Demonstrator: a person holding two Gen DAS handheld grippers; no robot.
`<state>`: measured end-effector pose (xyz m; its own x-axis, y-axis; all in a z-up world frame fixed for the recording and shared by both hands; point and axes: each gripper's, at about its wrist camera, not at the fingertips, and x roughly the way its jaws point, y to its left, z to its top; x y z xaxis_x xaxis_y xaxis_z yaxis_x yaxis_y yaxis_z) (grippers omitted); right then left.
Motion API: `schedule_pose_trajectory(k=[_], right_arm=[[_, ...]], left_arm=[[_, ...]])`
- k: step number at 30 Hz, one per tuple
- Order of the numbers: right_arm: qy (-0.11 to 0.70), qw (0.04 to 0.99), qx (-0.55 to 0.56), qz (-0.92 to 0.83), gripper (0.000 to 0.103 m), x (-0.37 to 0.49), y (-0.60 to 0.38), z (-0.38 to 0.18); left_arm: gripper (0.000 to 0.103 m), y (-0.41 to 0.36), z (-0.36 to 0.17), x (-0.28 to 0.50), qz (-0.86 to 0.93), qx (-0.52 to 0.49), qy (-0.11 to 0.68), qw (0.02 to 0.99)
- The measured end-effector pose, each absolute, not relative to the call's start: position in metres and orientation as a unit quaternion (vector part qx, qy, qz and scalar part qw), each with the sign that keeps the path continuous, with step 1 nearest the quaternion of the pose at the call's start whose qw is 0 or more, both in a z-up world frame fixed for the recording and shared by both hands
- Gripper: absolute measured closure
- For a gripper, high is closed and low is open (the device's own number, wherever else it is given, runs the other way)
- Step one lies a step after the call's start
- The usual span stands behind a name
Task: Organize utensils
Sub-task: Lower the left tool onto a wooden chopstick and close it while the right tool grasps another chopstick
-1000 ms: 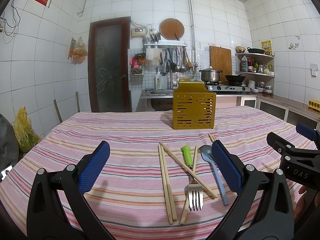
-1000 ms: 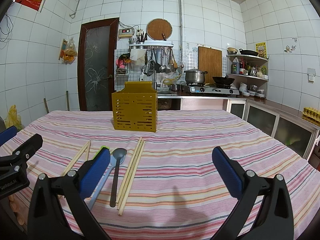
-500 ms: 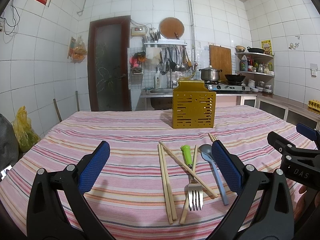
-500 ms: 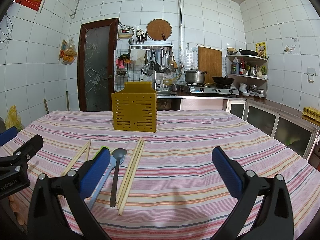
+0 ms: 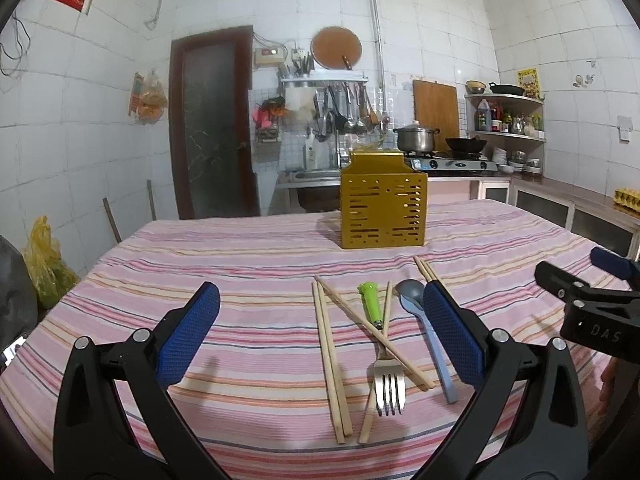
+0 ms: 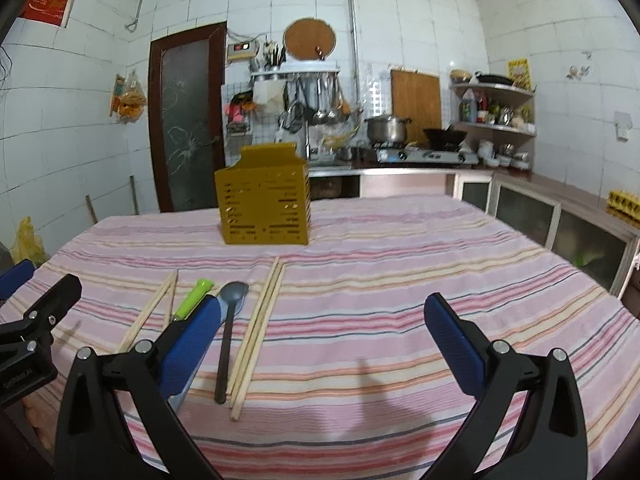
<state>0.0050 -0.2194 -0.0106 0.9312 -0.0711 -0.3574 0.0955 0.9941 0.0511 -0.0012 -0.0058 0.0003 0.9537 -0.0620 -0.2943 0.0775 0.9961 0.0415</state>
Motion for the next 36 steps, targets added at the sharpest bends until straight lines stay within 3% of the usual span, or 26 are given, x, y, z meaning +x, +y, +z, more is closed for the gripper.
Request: schedule_pose_trajectory(k=[10, 17, 27, 36], right_arm=[[0.238, 0.971, 0.004, -0.037, 0.004, 0.058, -0.210, -0.007], [0.334, 0.942, 0.006, -0.036, 0.004, 0.129, -0.212, -0.017], [0.391, 0.919, 0.015, -0.049, 0.004, 0.173, -0.216, -0.049], [0.412, 0.910, 0.027, -0.051, 0.004, 0.184, -0.223, -0.054]], left_arm=[[0.005, 0.002, 0.010, 0.056, -0.020, 0.062, 0.220, 0.973], [0.005, 0.017, 0.011, 0.111, -0.020, 0.036, 0.265, 0.963], [0.005, 0.028, -0.038, 0.172, -0.022, 0.006, 0.374, 0.927], [0.005, 0.039, -0.060, 0.188, -0.011, -0.025, 0.421, 0.907]])
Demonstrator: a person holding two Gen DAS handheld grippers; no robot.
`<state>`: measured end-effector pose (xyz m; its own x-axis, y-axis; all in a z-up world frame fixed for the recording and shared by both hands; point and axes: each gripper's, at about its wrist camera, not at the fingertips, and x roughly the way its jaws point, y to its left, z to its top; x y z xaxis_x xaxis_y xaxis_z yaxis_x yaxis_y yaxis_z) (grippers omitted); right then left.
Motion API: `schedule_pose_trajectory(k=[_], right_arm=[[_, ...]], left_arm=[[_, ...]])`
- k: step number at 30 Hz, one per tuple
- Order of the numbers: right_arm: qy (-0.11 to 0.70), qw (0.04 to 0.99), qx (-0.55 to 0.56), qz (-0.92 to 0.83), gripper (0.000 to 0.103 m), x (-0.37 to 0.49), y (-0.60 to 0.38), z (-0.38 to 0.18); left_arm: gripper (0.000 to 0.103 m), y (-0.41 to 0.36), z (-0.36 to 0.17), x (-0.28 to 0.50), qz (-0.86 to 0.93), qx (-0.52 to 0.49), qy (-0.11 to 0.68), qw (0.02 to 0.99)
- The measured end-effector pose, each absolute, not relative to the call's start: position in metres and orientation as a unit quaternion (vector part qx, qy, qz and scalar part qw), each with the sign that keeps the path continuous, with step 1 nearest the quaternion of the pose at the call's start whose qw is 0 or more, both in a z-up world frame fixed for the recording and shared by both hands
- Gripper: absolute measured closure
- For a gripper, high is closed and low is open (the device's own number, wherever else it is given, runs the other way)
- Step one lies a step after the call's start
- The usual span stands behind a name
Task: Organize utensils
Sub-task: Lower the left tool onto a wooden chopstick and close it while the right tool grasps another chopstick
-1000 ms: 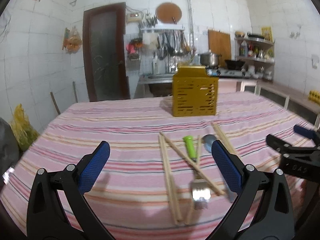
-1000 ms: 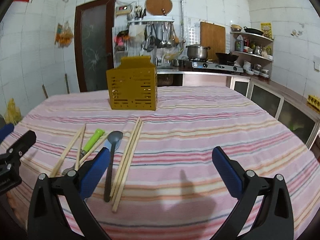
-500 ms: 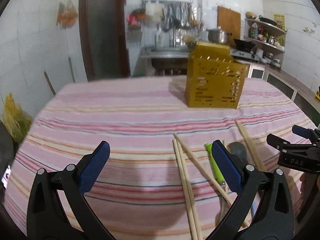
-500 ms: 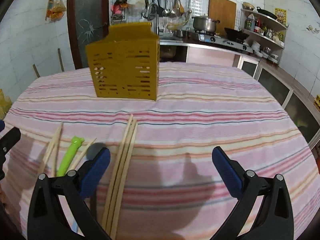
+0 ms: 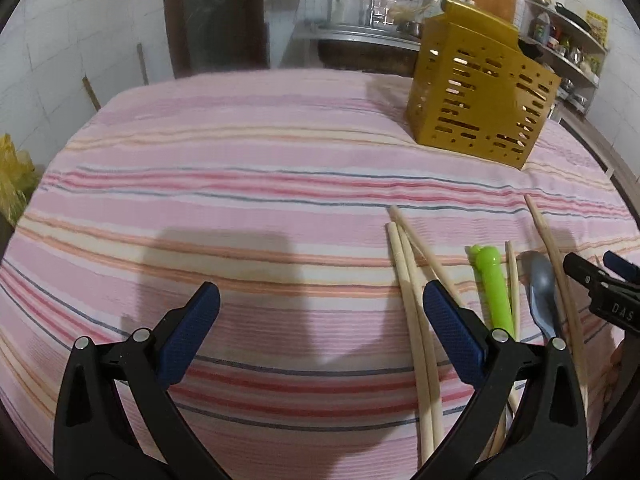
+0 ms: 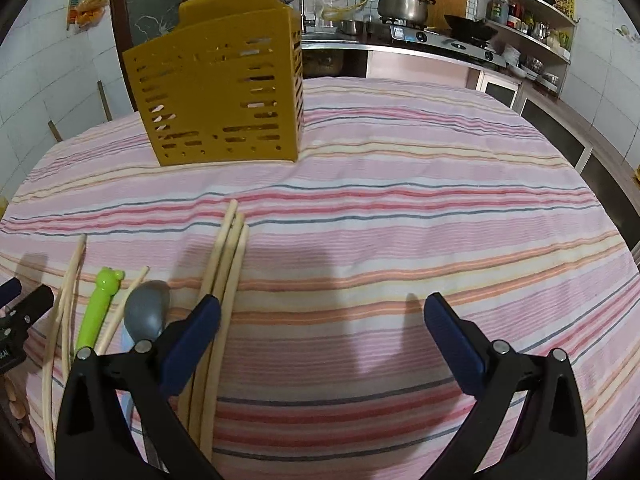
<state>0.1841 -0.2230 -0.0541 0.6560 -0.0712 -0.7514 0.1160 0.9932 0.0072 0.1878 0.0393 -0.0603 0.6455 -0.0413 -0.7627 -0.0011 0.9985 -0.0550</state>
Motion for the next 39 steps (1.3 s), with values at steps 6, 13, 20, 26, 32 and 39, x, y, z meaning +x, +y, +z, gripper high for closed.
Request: schedule_pose_trajectory(k=[6, 13, 20, 26, 32, 39], right_arm=[[0.411, 0.910, 0.031, -0.051, 0.004, 0.184, -0.224, -0.053], [0.409, 0.911, 0.028, -0.053, 0.004, 0.185, -0.224, -0.053], [0.412, 0.909, 0.014, -0.058, 0.004, 0.187, -0.218, -0.053], [0.438, 0.897, -0.001, -0.059, 0.004, 0.195, -0.211, -0.061], [0.443, 0.894, 0.011, -0.057, 0.004, 0.196, -0.214, -0.062], [0.455, 0.889, 0.029, -0.053, 0.003, 0.198, -0.218, -0.064]], left_arm=[[0.005, 0.037, -0.065, 0.194, -0.009, -0.016, 0.437, 0.899], [0.005, 0.038, -0.066, 0.193, -0.006, -0.013, 0.439, 0.899], [0.005, 0.035, -0.071, 0.196, -0.009, 0.001, 0.451, 0.892], [0.004, 0.032, -0.072, 0.197, -0.004, 0.013, 0.455, 0.890], [0.004, 0.032, -0.074, 0.196, -0.001, 0.013, 0.452, 0.892], [0.004, 0.031, -0.074, 0.196, 0.000, 0.013, 0.454, 0.891]])
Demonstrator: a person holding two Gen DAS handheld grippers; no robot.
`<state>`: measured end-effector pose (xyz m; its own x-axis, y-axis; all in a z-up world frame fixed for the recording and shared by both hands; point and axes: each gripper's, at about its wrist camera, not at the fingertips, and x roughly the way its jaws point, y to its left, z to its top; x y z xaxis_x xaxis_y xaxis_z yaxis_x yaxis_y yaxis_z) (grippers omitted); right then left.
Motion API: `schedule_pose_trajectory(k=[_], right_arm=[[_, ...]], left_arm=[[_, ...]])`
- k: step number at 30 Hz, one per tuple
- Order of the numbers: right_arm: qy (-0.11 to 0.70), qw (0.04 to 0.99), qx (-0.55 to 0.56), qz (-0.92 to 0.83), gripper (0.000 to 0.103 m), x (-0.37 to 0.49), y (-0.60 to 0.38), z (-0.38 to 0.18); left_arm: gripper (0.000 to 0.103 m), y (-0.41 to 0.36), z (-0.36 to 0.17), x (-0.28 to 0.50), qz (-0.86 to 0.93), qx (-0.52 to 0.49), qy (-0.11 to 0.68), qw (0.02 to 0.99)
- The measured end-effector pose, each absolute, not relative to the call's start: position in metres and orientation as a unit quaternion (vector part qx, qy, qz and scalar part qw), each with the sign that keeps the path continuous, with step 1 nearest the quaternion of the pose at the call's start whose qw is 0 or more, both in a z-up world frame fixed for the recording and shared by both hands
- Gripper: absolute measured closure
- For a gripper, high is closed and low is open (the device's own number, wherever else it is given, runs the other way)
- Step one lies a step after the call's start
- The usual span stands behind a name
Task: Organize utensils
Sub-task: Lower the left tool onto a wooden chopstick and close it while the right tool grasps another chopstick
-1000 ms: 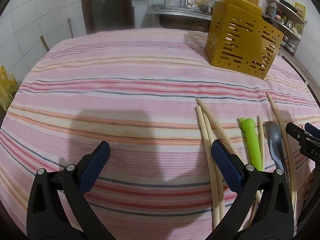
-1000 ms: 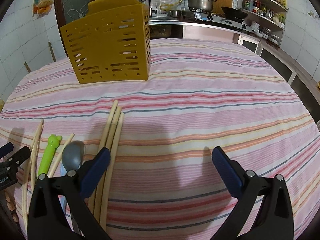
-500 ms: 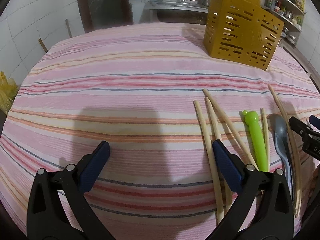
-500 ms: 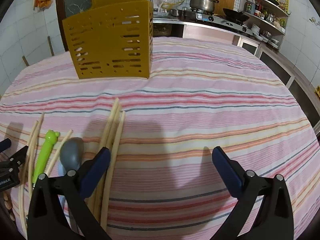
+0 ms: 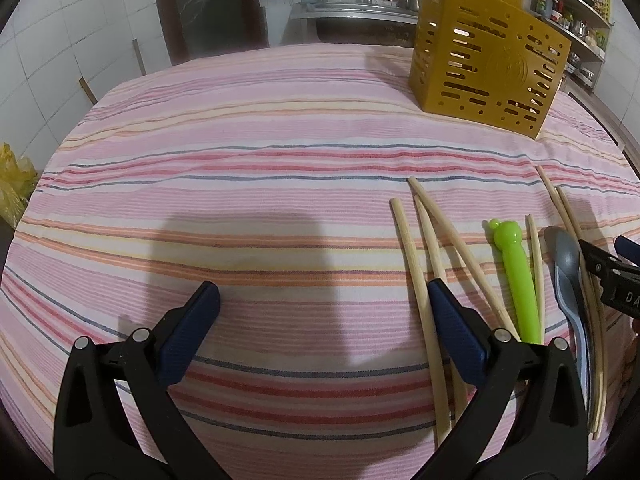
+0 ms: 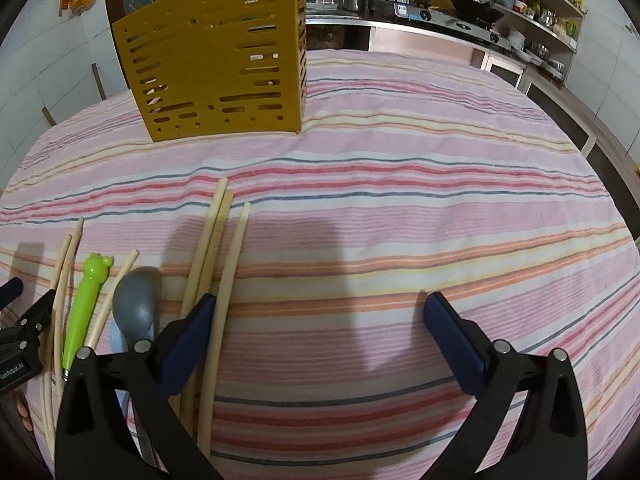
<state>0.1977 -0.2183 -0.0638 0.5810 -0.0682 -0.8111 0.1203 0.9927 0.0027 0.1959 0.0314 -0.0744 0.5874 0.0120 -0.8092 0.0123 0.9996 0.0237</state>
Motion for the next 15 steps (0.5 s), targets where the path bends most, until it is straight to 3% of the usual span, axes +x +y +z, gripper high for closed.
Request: schedule_pose_trajectory(k=[5, 9, 12, 15], right_arm=[[0.458, 0.886, 0.037, -0.066, 0.003, 0.197, -0.217, -0.062], [0.445, 0.893, 0.024, -0.067, 0.008, 0.197, -0.209, -0.060], [0.437, 0.897, 0.030, -0.064, 0.023, 0.197, -0.208, -0.057], [0.429, 0.901, 0.032, -0.055, 0.048, 0.197, -0.203, -0.053]], left_arm=[[0.004, 0.032, -0.073, 0.197, -0.001, 0.014, 0.460, 0.888], [0.010, 0.031, -0.068, 0.201, -0.013, 0.008, 0.465, 0.885], [0.023, 0.029, -0.064, 0.203, -0.010, -0.002, 0.457, 0.889], [0.032, 0.022, -0.063, 0.204, -0.003, 0.001, 0.457, 0.890]])
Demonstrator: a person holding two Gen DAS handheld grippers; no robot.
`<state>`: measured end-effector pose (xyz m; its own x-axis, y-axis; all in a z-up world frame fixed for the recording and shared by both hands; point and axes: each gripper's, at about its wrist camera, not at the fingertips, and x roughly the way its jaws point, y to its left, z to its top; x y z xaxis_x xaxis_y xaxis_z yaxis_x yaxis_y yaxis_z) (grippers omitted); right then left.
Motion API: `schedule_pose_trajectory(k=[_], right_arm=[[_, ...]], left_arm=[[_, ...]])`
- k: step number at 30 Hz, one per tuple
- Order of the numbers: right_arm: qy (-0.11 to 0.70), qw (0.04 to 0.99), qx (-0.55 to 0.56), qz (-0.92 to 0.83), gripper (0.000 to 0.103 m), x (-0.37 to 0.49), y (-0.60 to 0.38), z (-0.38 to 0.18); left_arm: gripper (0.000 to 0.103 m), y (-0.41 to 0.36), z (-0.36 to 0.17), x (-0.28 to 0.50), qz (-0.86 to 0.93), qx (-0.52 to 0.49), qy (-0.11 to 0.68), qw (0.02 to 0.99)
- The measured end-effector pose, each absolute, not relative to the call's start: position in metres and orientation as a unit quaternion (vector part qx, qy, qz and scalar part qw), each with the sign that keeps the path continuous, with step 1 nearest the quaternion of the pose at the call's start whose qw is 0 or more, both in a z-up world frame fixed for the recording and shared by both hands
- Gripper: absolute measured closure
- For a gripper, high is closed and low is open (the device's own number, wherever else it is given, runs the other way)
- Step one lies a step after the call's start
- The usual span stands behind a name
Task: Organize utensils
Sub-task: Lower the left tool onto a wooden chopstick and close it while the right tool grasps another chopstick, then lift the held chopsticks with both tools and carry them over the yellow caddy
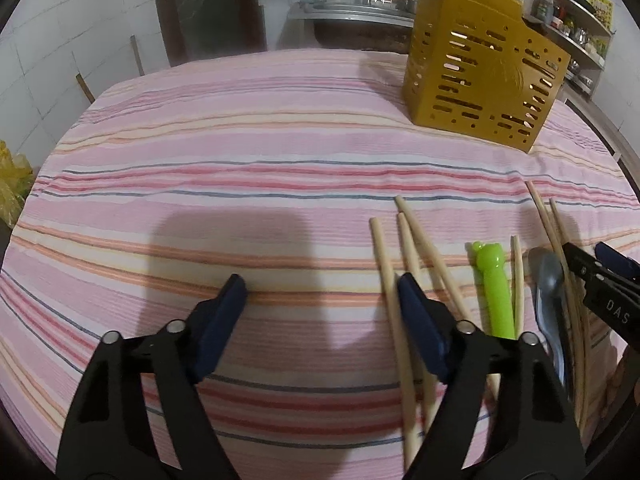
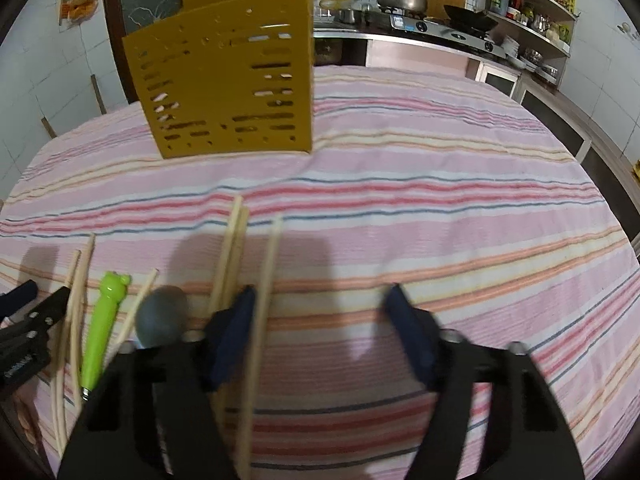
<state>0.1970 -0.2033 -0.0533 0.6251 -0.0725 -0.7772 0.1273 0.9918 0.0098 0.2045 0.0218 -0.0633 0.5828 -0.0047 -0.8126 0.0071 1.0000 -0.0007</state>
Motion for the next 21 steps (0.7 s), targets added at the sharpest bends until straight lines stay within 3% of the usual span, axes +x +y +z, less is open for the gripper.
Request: schedule_pose_trajectory(k=[2, 5, 12, 14, 18, 21], right_arm=[[0.427, 0.903, 0.031, -0.049, 0.064, 0.197, -0.199, -0.052], [0.424, 0.904, 0.031, -0.047, 0.076, 0.200, -0.194, -0.052], [0.436, 0.898, 0.031, -0.050, 0.081, 0.216, -0.188, -0.050], [0.436, 0.898, 0.033, -0.047, 0.090, 0.218, -0.185, -0.049], [0.433, 0.900, 0.035, -0.040, 0.095, 0.215, -0.184, -0.049], [0.426, 0.903, 0.049, -0.034, 0.096, 0.211, -0.188, -0.046]], left_arm=[[0.044, 0.017, -0.061, 0.206, -0.004, -0.002, 0.456, 0.890], [0.057, 0.011, -0.060, 0.208, -0.007, -0.002, 0.459, 0.889], [0.075, 0.007, -0.062, 0.217, -0.003, -0.019, 0.459, 0.888], [0.082, 0.009, -0.062, 0.218, -0.002, -0.027, 0.459, 0.888], [0.097, 0.010, -0.062, 0.221, -0.008, -0.037, 0.454, 0.890], [0.097, 0.011, -0.062, 0.221, -0.013, -0.040, 0.449, 0.893]])
